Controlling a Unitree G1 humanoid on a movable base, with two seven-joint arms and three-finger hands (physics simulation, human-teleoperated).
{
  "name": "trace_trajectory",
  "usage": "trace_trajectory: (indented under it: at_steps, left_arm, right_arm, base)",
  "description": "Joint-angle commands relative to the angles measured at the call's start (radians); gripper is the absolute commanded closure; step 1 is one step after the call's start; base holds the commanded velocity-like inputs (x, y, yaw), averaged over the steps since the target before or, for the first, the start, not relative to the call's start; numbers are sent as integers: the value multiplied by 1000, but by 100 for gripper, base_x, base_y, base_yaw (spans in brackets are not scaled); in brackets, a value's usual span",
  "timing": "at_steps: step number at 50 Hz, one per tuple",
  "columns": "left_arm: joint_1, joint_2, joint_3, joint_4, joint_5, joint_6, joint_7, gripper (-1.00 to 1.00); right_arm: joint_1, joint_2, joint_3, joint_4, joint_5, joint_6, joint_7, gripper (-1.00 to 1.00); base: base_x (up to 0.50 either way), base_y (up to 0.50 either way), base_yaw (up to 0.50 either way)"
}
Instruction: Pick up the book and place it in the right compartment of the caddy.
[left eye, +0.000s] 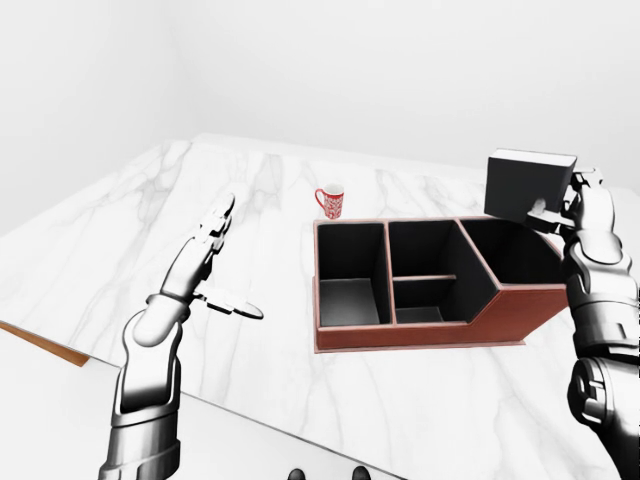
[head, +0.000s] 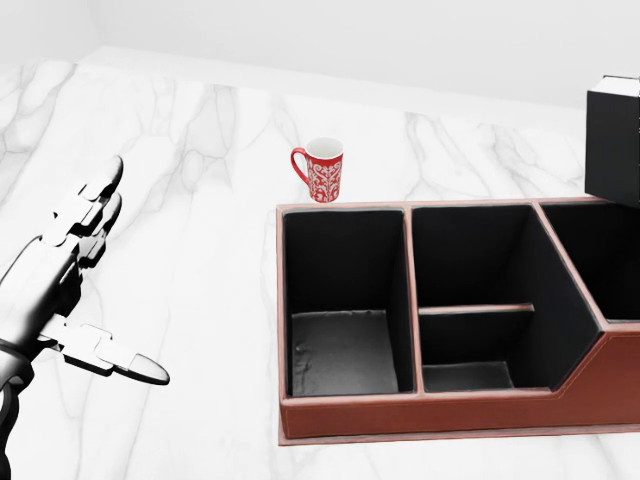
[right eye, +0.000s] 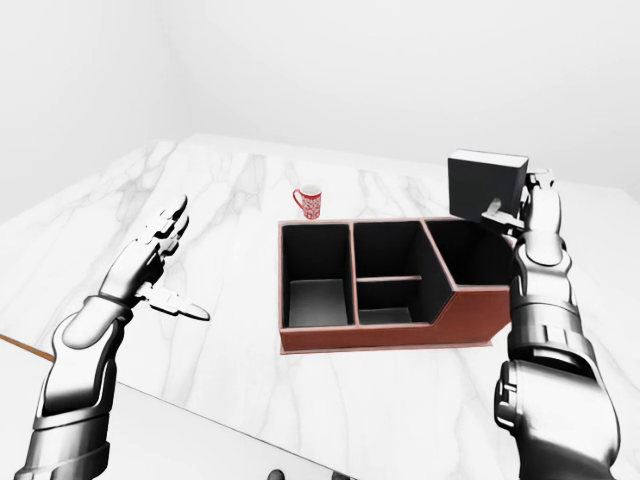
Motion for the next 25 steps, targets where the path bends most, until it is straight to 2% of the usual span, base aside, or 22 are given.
trace_trajectory:
  at_steps: [1,25]
  left_arm:
    - [-1,-4,10,-11,-27,0,-10,-100]
    - [-1,-5,10,-10,-27,0,-11,-100]
  right_arm:
    - [35,15,-42,-107,39,0,7,100]
    - [35,12,-51,-109,40,0,10,100]
  base:
    - [0,0,0]
    - [0,0,0]
